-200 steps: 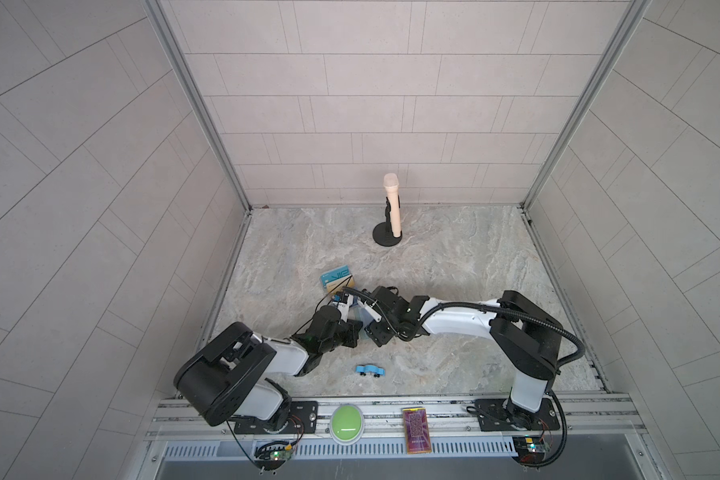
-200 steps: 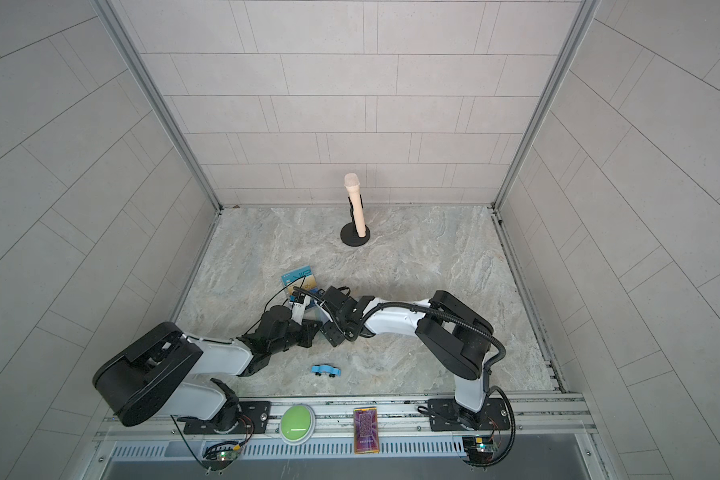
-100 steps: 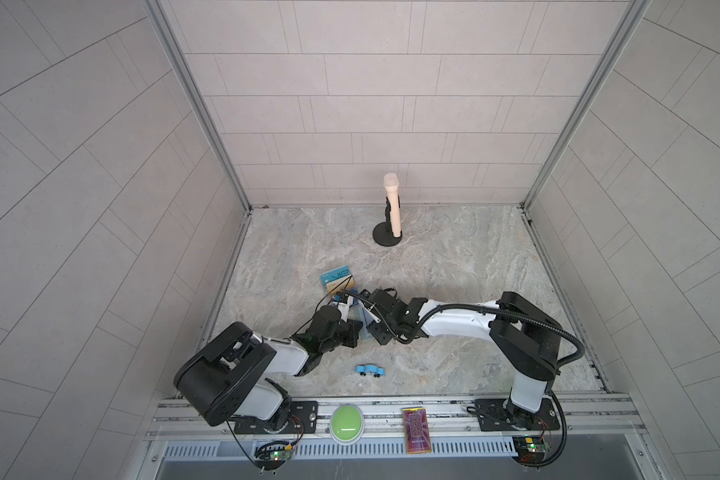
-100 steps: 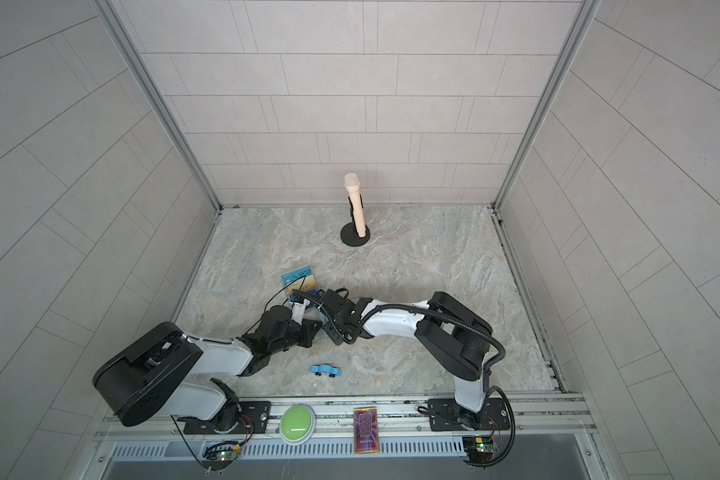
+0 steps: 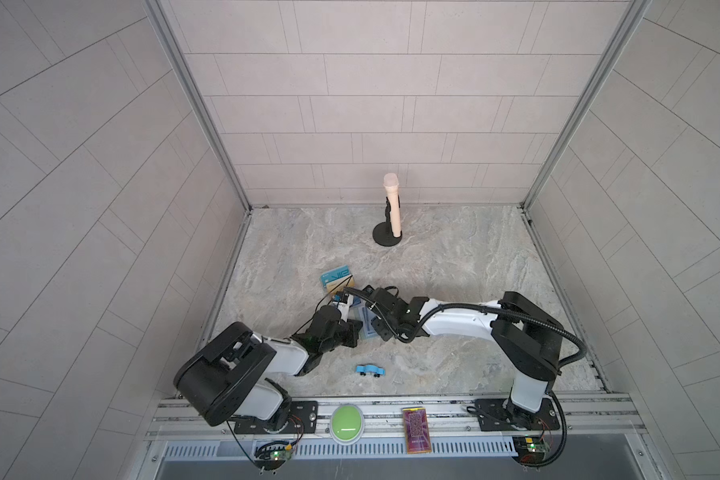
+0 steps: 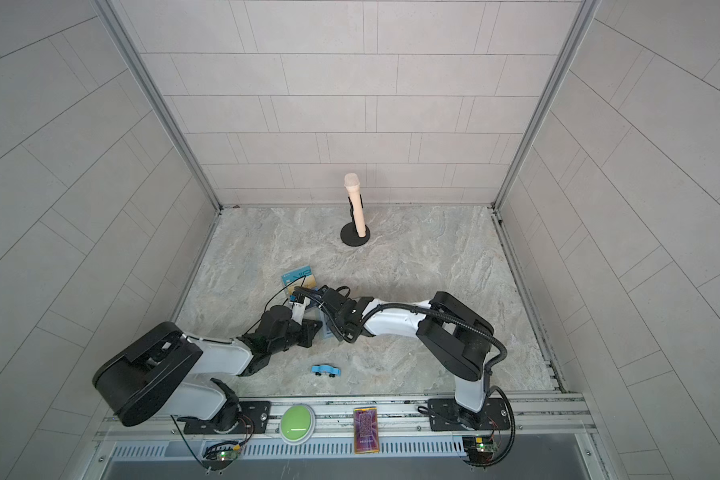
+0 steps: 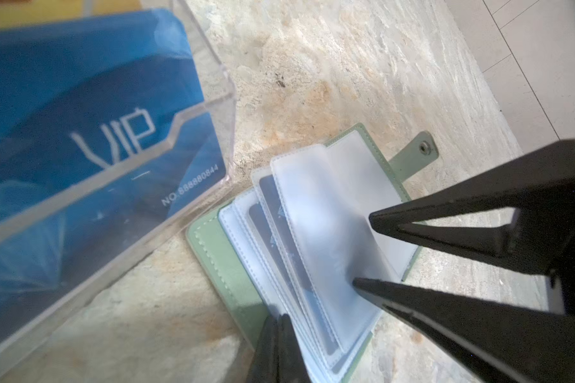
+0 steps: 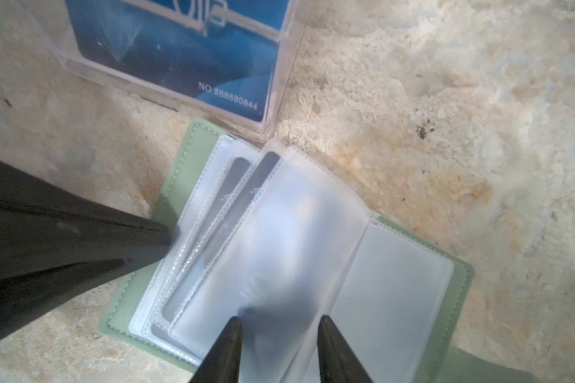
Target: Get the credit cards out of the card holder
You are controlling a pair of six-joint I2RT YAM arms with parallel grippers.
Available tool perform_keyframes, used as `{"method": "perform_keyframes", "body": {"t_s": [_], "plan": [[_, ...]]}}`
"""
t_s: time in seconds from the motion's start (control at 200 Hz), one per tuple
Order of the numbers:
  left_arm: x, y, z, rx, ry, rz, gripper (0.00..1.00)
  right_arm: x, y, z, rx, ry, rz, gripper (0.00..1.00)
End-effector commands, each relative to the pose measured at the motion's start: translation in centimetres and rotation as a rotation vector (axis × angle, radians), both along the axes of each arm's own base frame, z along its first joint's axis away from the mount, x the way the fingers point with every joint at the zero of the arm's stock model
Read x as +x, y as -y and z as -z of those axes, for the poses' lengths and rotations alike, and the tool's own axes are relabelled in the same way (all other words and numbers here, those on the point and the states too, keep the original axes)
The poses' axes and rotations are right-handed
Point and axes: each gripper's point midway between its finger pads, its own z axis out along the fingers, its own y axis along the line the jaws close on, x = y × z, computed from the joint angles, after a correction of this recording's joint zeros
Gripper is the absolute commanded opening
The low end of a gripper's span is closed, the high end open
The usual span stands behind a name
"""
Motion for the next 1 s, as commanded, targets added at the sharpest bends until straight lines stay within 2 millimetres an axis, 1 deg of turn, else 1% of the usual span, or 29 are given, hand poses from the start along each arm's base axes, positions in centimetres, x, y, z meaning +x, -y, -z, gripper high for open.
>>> {"method": "perform_keyframes", "body": {"t_s": [0.0,0.25,0.38,0.661,0.826,0.891,0.991], "plan": [[-1.9,-1.7,3.1,0.109,-0.104,-0.002,0.00,0.0,1.9,0.1,-0.056,0.007,0.042,0.38],[-1.9,-1.7,3.0,0.106,-0.103,-0.002,0.00,0.5,3.1,0.0,-0.084,0.036,0.083,0.32],[-1.9,-1.6,3.0,0.104,-0.102,0.000,0.00,0.6,3.3,-0.3,-0.083,0.043,0.092,0.29],[-2.0,-1.7,3.0,0.104,-0.103,-0.001,0.00,0.7,3.0,-1.5,-0.053,0.057,0.089,0.28],[-1.9,-1.6,2.9,0.103,-0.101,0.002,0.00,0.7,3.5,-1.4,-0.070,0.062,0.100,0.27],[-1.9,-1.6,2.9,0.105,-0.100,0.001,0.00,0.3,3.1,-1.6,-0.049,0.048,0.075,0.28],[-1.9,-1.7,3.0,0.106,-0.103,0.000,0.00,-0.9,1.4,-2.0,0.044,0.006,-0.012,0.36]]}}
